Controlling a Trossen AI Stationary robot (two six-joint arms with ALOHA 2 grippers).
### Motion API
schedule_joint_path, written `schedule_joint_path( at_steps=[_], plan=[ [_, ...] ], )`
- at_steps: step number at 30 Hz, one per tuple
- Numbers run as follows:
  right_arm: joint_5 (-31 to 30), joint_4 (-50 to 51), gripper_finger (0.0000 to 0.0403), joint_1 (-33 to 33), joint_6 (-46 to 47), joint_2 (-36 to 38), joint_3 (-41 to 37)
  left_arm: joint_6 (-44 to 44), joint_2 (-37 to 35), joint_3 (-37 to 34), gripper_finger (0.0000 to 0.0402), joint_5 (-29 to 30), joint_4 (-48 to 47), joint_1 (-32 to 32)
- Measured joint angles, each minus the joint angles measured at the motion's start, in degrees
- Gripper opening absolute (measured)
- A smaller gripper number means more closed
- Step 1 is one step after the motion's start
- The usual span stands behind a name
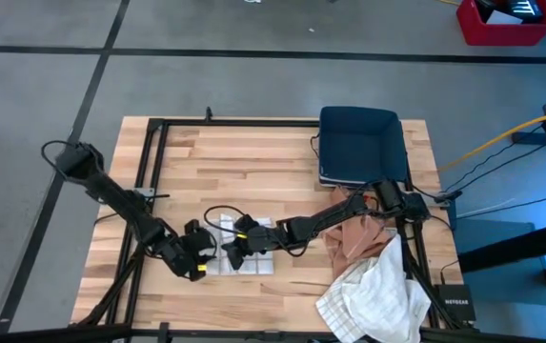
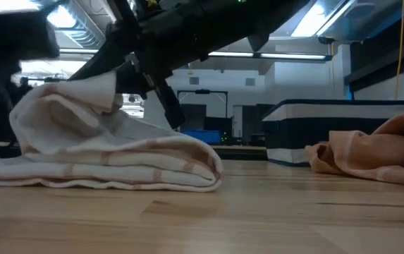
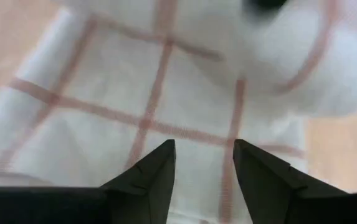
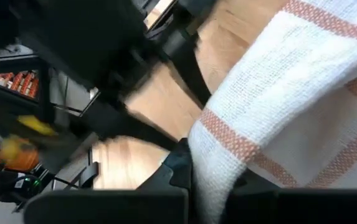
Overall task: Fold towel
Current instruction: Fold the brown striped towel on the table
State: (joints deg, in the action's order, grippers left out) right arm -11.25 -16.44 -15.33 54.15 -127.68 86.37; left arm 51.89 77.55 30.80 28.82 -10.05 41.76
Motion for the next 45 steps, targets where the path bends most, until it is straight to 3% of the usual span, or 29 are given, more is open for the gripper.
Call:
schedule_joint_path(
  at_steps=[4,9,13,22,27,33,36,45],
  plan=[
    [-0.1,-0.56,0.0021,0.0,-0.07,0.02,0.0,4.08,-4.51,0.56,0.0155,0.29,-7.43,1.89],
    [0.31,3.34,0.0021,0.0,-2.44,2.19,0.0,7.87,-3.92,-2.31,0.0155,2.27,-5.53,4.28],
    [0.38,14.03,0.0021,-0.11,-3.42,7.05,0.05,8.15,-2.11,-3.48,0.0155,5.86,-2.14,4.74],
    [0.73,46.49,0.0021,-1.98,-1.72,19.93,0.02,6.41,-0.46,-3.59,0.0155,6.62,-0.92,4.72],
    [2.16,57.32,0.0021,-2.05,1.13,27.36,0.07,6.3,-0.42,-3.56,0.0155,6.67,-0.89,4.72],
    [6.48,69.36,0.0021,-2.01,5.21,30.69,0.09,6.39,-0.42,-3.56,0.0155,6.69,-0.79,4.7],
    [5.2,66.6,0.0021,-1.99,5.09,30.5,0.0,6.28,-0.42,-3.56,0.0155,6.78,-0.56,4.7],
    [2.82,38.15,0.0021,-1.77,-2.18,23.02,0.02,5.97,-0.42,-3.56,0.0155,7.52,0.25,4.7]
  ],
)
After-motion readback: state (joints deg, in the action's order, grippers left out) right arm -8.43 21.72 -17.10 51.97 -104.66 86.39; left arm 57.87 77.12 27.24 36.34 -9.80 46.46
